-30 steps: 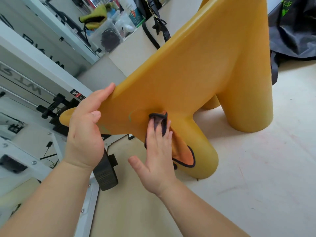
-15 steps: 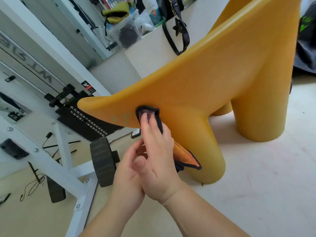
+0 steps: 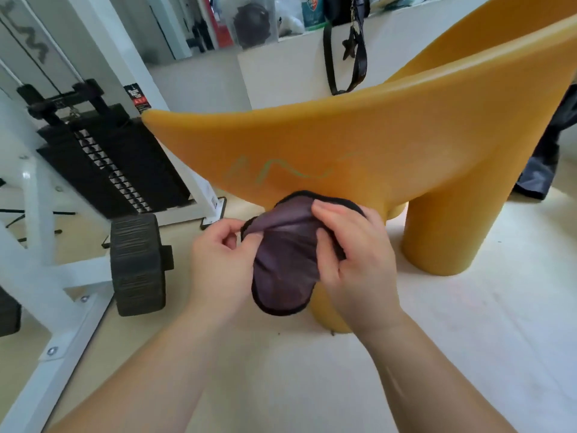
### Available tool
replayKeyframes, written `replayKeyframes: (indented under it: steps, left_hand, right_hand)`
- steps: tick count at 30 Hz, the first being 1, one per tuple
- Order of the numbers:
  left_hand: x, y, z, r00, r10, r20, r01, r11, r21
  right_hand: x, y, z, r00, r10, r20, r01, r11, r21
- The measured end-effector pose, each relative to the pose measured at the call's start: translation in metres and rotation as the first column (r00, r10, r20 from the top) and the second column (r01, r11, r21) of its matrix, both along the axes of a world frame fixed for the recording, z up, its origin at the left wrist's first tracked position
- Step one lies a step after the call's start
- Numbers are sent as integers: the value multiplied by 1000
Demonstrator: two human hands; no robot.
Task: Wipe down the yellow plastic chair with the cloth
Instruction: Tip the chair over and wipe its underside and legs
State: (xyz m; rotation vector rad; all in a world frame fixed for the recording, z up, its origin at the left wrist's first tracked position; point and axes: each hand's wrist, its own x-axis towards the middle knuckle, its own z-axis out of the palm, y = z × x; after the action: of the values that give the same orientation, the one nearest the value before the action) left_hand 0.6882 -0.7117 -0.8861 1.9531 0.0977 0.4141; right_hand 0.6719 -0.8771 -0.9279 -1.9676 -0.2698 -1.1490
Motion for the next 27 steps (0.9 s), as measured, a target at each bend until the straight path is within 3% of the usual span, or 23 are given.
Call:
replayKeyframes:
  steps: [4, 7, 9, 12, 14, 17, 21, 24, 27]
  left_hand:
    - [1, 4, 1, 994, 96, -54, -98, 995, -29]
    - [4, 3, 2, 979, 166, -119, -189, 958, -218]
    - [6, 3, 5, 980, 153, -125, -188, 916, -354]
    - [5, -3, 8, 992, 112, -51, -122, 931, -343]
    - [3, -9, 8, 994, 106, 23, -95, 953, -288]
    - [-2, -19, 9, 985, 131, 113, -104, 970, -218]
    - [-9, -27, 6, 982, 103, 156, -71, 978, -197]
    - [-5, -24, -3, 982, 159, 104, -132, 965, -226]
    - [4, -22, -13, 949, 315, 21, -288, 891, -350]
  right_hand:
    - [-9, 12, -7, 996, -17, -93, 19, 1000, 17]
    - [-12, 19, -7, 976, -9, -218, 8, 1000, -4]
    - [-11, 20, -4, 930, 41, -366, -49, 999, -11]
    - [-9, 16, 2, 868, 32, -496, -44, 999, -13]
    - [-8, 10, 7, 819, 106, -564, -10, 985, 171]
    - [-6, 6, 16, 675, 407, -615, 33, 817, 576]
    - [-10, 1, 22, 540, 531, -654, 2, 776, 631]
    - [-13, 3, 26, 619, 467, -631, -7, 807, 590]
    - [-11, 9, 36, 811, 223, -541, -69, 954, 291]
